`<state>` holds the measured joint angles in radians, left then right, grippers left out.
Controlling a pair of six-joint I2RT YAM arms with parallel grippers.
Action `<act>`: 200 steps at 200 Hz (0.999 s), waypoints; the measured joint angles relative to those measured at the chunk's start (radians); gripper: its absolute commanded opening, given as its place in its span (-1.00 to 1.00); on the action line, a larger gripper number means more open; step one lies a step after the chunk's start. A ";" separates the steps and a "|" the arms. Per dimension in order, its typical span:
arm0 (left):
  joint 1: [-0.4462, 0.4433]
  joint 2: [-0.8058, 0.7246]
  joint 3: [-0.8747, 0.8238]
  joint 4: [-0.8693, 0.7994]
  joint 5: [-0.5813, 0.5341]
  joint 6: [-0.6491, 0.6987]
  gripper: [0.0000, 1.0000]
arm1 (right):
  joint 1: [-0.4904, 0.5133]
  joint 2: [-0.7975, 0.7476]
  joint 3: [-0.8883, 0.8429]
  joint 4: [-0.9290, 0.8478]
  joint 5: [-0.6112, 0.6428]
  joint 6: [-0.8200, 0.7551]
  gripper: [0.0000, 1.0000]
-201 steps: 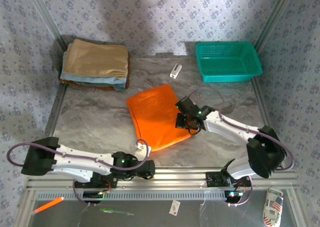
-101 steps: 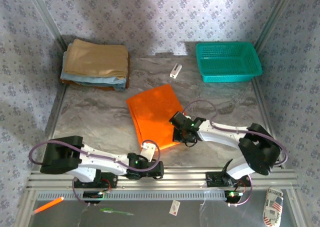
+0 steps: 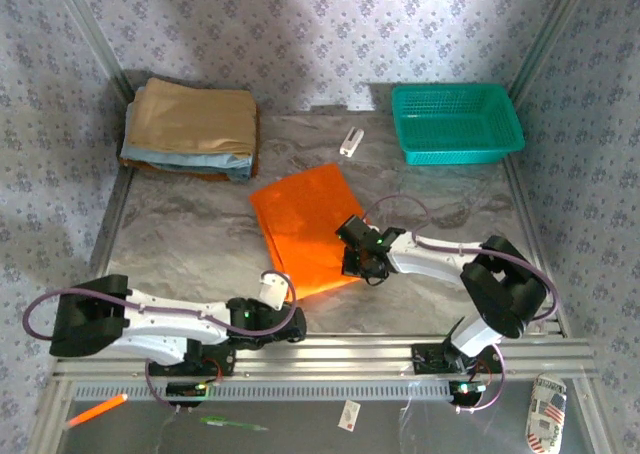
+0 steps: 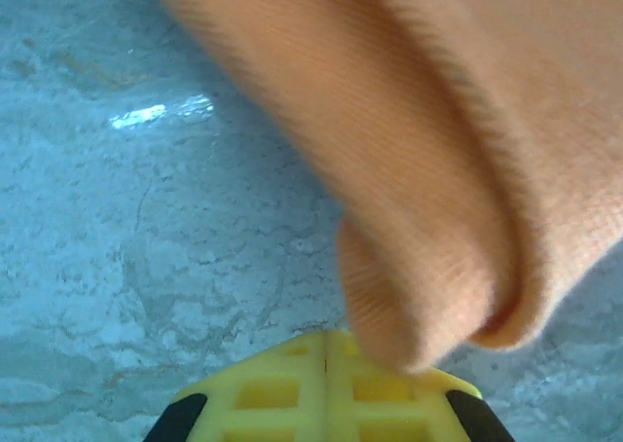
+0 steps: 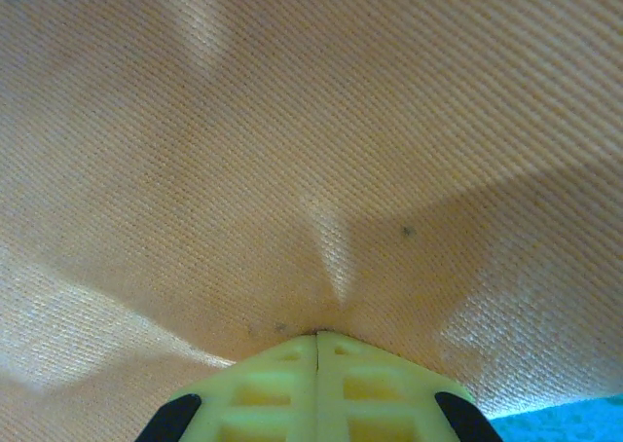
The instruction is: Fold and stack the trousers
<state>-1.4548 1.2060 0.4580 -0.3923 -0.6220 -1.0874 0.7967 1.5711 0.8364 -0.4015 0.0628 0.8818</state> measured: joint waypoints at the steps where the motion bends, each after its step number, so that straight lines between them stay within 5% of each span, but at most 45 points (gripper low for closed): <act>1: 0.000 -0.002 0.000 0.000 0.000 0.001 -1.00 | -0.001 0.001 0.001 0.000 0.000 0.000 -1.00; 46: 0.000 -0.166 -0.002 -0.009 0.014 0.084 -0.99 | -0.075 0.047 0.058 -0.015 -0.023 -0.045 -1.00; 81: -0.025 -0.178 -0.010 0.062 0.075 0.130 0.09 | -0.087 0.076 0.113 -0.037 -0.041 -0.060 -1.00; 99: -0.051 -0.121 -0.010 0.126 0.091 0.155 0.17 | -0.086 0.085 0.132 -0.037 -0.051 -0.060 -1.00; 116: -0.050 -0.020 -0.008 0.184 0.090 0.170 0.07 | -0.085 0.086 0.137 -0.036 -0.055 -0.060 -1.00; 134: -0.020 0.103 -0.002 0.224 0.084 0.180 -0.26 | -0.085 0.086 0.138 -0.037 -0.060 -0.061 -1.00; 165: 0.035 0.198 0.015 0.299 0.024 0.178 -0.40 | -0.085 0.086 0.138 -0.036 -0.061 -0.061 -1.00; 184: 0.062 0.223 0.015 0.358 0.011 0.201 -1.00 | -0.085 0.090 0.138 -0.036 -0.061 -0.063 -1.00; 200: 0.075 0.249 0.024 0.390 0.003 0.243 -1.00 | -0.085 0.102 0.138 -0.035 -0.062 -0.064 -1.00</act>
<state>-1.3796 1.4555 0.4820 -0.0021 -0.6193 -0.8444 0.7116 1.6733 0.9749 -0.4366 0.0010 0.8181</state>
